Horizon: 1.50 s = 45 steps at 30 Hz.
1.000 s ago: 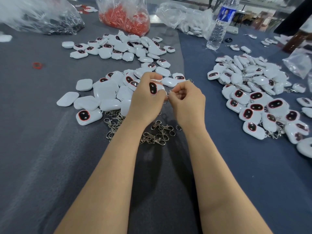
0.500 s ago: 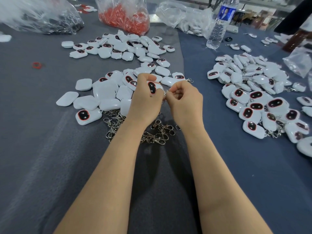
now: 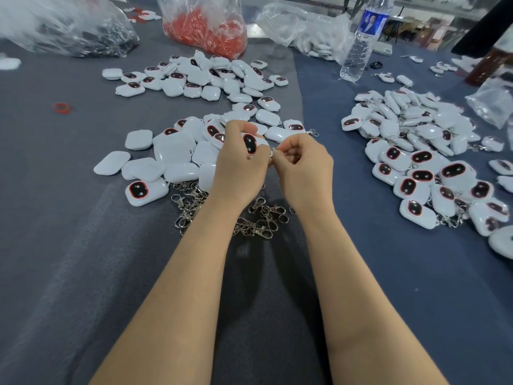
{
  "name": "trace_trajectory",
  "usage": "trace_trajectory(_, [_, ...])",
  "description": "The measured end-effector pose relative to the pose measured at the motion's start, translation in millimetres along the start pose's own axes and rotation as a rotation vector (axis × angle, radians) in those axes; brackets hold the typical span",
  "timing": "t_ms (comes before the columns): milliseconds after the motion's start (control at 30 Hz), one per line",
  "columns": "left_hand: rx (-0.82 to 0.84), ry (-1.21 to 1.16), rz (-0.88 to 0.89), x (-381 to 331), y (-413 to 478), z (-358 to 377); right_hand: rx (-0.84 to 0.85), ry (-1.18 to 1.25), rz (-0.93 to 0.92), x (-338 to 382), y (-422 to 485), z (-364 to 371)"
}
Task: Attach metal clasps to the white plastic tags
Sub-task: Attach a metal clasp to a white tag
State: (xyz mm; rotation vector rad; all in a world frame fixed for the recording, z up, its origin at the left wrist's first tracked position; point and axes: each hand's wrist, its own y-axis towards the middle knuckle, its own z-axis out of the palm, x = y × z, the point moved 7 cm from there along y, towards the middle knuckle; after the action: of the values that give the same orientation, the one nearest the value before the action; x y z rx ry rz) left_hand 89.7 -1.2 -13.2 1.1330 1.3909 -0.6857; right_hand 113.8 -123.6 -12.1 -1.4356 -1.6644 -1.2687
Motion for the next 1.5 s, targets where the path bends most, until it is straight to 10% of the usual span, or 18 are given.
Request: trace_trajectory(1500, [-0.001, 0.024, 0.060, -3.5, -1.2, -1.1, 0.024, -0.022, 0.068, -2.9, -0.3, 2.1])
